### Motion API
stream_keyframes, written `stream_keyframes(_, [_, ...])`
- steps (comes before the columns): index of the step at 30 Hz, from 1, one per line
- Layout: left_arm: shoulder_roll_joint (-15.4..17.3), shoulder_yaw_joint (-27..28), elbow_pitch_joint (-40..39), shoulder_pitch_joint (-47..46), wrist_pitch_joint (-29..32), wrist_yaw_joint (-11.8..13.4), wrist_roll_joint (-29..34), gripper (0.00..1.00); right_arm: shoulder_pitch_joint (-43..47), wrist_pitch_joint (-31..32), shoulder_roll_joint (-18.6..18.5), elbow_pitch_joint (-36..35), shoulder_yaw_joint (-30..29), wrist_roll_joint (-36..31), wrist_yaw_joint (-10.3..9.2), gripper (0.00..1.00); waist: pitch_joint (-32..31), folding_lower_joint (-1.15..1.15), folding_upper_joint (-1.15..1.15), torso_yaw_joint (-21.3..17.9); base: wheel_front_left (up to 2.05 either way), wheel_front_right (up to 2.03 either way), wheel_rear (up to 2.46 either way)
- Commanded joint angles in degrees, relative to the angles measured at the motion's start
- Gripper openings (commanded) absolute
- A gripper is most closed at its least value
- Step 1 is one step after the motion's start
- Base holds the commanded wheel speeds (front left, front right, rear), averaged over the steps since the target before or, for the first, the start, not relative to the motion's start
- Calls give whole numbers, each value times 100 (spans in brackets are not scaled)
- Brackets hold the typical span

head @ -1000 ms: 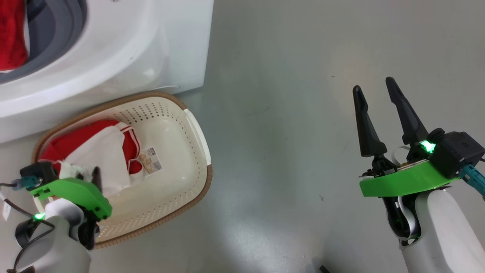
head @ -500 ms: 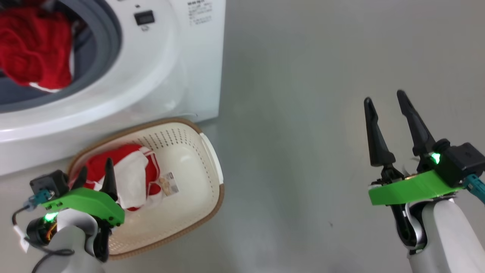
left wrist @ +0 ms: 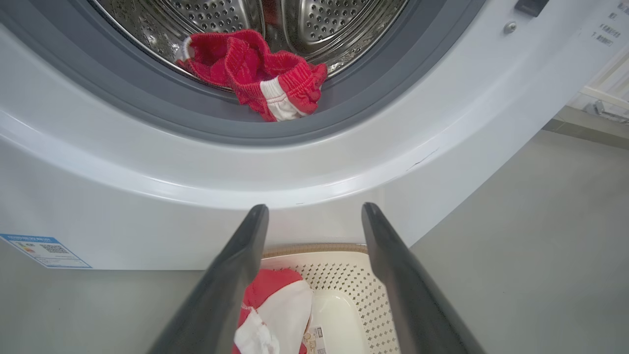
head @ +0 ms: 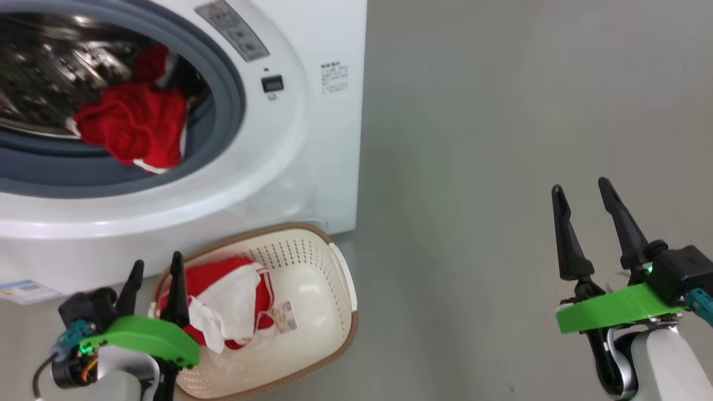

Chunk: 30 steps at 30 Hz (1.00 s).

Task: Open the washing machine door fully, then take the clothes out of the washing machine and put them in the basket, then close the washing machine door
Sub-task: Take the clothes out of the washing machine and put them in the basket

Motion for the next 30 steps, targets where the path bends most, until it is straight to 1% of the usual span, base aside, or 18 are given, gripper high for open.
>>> stream_keyframes(1, [97, 189, -236, 137, -69, -30, 39, 100, 53, -35, -41, -118, 69, -76, 36, 100, -384, 0, 0, 157, 0, 0, 0])
stream_keyframes(13, [24, 593, -1829, 1059, -70, -31, 268, 100, 521, -35, -41, -120, -56, -126, 36, 100, -1125, 0, 0, 24, 0, 0, 0])
stream_keyframes(18, [-26, 650, -2478, 1469, -70, -31, 369, 100, 680, -35, -41, -140, -47, -98, 36, 100, -1316, 0, 0, 0, 0, 0, 0])
stream_keyframes(23, [-55, 702, -2804, 1830, -70, -31, 400, 100, 761, -35, -41, -150, -50, -52, 36, 100, -1433, 0, 0, -15, 0, 0, 0])
stream_keyframes(30, [-66, 643, -2955, 2011, -70, -31, 424, 100, 854, -35, -41, -159, -79, -60, 36, 100, -1524, 0, 0, 0, 0, 0, 0])
